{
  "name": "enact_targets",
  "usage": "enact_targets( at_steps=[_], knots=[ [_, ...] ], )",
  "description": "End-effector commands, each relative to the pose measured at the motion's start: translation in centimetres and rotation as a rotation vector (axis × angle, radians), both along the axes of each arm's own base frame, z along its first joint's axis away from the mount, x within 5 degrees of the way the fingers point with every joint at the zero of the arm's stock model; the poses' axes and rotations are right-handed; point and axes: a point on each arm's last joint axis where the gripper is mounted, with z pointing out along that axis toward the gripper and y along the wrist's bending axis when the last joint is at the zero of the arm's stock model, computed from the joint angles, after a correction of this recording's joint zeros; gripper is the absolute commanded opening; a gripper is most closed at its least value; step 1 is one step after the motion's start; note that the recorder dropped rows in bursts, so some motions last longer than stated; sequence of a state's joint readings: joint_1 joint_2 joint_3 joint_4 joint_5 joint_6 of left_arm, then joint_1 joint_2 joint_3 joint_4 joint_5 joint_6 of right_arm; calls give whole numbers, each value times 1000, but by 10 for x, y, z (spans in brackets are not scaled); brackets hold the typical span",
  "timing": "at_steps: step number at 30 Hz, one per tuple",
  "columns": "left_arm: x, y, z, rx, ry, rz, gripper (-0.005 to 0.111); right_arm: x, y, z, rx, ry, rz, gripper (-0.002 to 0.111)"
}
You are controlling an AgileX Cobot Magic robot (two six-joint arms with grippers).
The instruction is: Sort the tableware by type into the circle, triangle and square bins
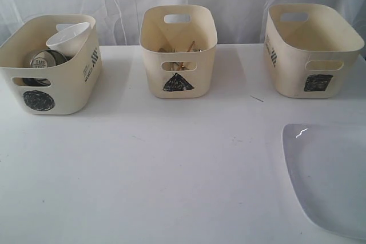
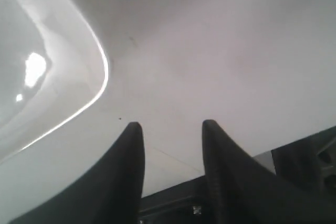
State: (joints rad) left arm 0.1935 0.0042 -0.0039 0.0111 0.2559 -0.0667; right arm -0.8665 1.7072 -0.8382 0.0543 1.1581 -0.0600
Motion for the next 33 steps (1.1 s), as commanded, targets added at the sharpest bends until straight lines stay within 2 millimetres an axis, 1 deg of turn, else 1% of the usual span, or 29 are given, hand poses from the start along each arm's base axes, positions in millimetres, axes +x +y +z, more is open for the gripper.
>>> enact_targets(
  at_steps=[1,3,6,9,12,18,25,28,33],
  knots=[
    [0,0,-1,-5,-3,-6,0,6,8,-3,138,-80,-9,36],
    [0,0,-1,-5,-3,-6,0,10,12,-1,189,-129,-19,36],
    [0,0,-1,-5,-3,-6,0,11,13,-1,193,-139,-21,36],
    [0,0,-1,-5,-3,-6,0,11,9,-3,147,-132,-37,36],
    [0,0,-1,-5,-3,-6,0,11,9,-3,139,-126,-53,38],
    [0,0,-1,-5,-3,-6,0,12,6,-4,104,-132,-67,46],
    [0,0,-1,-5,-3,-6,0,19,-5,-9,-20,-204,-77,47],
    [0,0,-1,-5,-3,-6,0,21,-8,-15,-34,-207,-82,47],
    [0,0,-1,-5,-3,-6,0,23,-11,-33,-14,-190,-68,47]
  ],
)
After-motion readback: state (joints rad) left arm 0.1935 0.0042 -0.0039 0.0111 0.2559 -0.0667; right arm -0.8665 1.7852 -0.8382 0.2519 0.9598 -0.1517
